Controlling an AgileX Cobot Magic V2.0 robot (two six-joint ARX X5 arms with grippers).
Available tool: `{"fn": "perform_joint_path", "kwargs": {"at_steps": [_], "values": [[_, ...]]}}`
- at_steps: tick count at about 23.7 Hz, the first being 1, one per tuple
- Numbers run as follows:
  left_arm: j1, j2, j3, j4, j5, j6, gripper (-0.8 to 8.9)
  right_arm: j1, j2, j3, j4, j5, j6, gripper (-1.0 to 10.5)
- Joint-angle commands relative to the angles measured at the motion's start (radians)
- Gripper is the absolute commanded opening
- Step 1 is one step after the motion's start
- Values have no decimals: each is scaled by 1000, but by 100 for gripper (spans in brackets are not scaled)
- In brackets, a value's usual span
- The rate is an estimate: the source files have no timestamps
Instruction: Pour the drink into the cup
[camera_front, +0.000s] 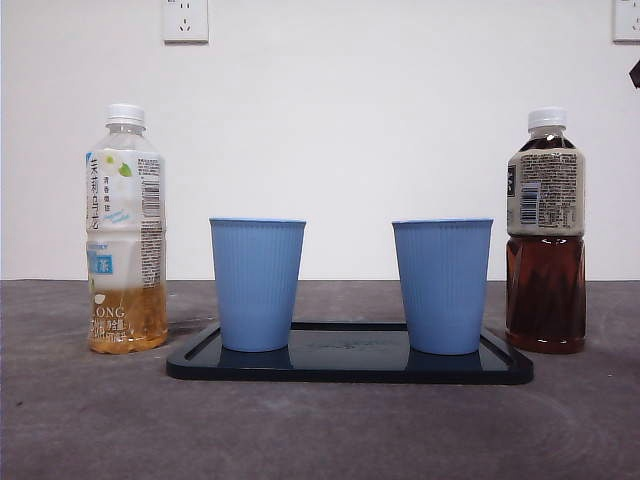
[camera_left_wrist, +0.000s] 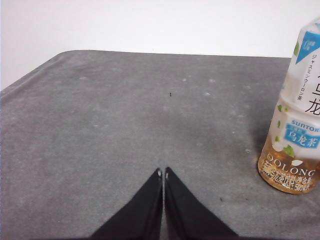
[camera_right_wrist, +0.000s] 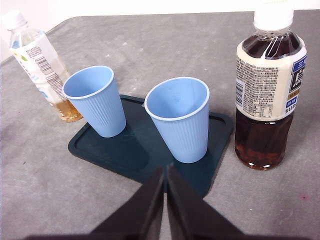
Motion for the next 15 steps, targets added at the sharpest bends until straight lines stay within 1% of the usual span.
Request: {"fn": "perform_joint_path", "kwargs": {"at_steps": [1,3,4,6,7,10,12,15], "values": [[2,-2,-21,-7,2,-10,6,7,0,16,12,0,-5,6],[2,-2,-21,-7,2,-10,6,7,0,16,11,1,-9,7],[2,-2,-21,-7,2,-10,6,7,0,16,11,10,-51,6],[2,-2,-21,-7,2,-10,6,-3,-2,15,16,77,-95,7],[2,-2,-21,-7,2,-10,6,-27,-7,14,21,90,-122,7],[2,-2,-21,-7,2,-10,6,-161,-68,-41,73,78,-174,6],[2,-2,-21,-7,2,-10,6,-258,-120,-117,165,77,-211,7],[2,-2,-21,-7,2,-10,6,-372,-201,-236,312,32,-254,7]]}}
